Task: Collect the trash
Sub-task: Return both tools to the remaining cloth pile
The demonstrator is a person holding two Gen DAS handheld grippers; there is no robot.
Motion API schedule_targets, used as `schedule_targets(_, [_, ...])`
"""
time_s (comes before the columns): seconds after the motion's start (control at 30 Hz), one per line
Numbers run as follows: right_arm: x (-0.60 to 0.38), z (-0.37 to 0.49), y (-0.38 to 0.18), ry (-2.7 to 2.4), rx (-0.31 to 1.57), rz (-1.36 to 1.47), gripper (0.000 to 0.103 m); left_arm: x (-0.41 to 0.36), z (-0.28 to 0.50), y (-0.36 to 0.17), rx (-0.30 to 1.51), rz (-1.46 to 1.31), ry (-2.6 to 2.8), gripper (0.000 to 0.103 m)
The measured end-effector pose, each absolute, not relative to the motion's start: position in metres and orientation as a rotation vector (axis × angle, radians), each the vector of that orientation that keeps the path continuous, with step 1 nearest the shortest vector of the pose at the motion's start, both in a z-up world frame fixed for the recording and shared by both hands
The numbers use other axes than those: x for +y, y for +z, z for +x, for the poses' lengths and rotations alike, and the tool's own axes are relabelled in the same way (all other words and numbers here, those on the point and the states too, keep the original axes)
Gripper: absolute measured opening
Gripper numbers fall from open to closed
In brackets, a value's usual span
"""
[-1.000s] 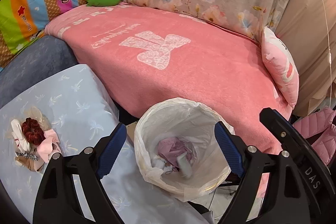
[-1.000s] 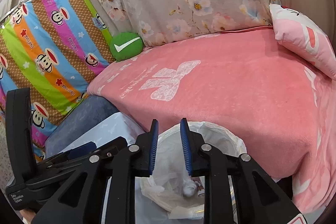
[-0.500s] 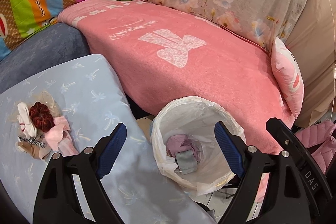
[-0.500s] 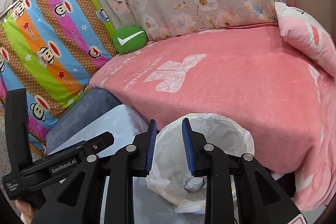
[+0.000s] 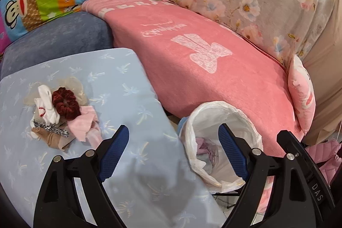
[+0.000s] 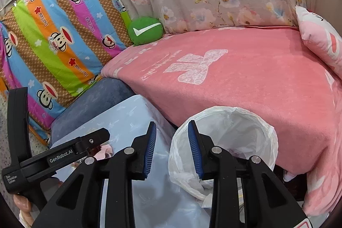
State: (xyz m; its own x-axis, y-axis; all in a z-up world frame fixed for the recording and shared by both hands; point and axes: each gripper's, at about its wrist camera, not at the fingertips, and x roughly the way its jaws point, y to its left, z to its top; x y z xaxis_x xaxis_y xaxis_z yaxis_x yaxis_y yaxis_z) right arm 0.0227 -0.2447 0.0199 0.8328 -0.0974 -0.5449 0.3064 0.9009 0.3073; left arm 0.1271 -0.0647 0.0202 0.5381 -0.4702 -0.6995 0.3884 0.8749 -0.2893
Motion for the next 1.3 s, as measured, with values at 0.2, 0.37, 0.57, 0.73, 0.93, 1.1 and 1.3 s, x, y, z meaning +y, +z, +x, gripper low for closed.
schedule_targets(0.2, [-0.221, 0.032, 0.02, -0.187, 0.563, 0.367, 0.039, -0.04, 0.131, 0.017, 0.862, -0.132, -0.475, 0.082])
schedule_targets(0.37, [-0.202, 0.041, 0.016, -0.16, 0.583, 0.352, 0.043, -0.019, 0.135, 0.013, 0.864, -0.15, -0.431, 0.082])
schedule_targets(0.57, [-0.173, 0.056, 0.006, -0.119, 0.621, 0.332, 0.044, 0.014, 0.141, 0.001, 0.882, -0.188, -0.379, 0.082])
schedule_targets(0.73, [-0.146, 0.07, -0.003, -0.083, 0.658, 0.312, 0.045, 0.043, 0.146, -0.013, 0.906, -0.22, -0.33, 0.082])
schedule_targets(0.93, [-0.118, 0.089, -0.021, -0.049, 0.703, 0.297, 0.053, 0.077, 0.154, -0.036, 0.952, -0.251, -0.259, 0.082])
schedule_targets(1.1, [-0.098, 0.109, -0.042, -0.022, 0.757, 0.296, 0.053, 0.103, 0.158, -0.055, 0.992, -0.279, -0.208, 0.082])
schedule_targets(1.3, [-0.073, 0.135, -0.065, 0.008, 0.808, 0.283, 0.054, 0.131, 0.164, -0.076, 1.036, -0.319, -0.163, 0.082])
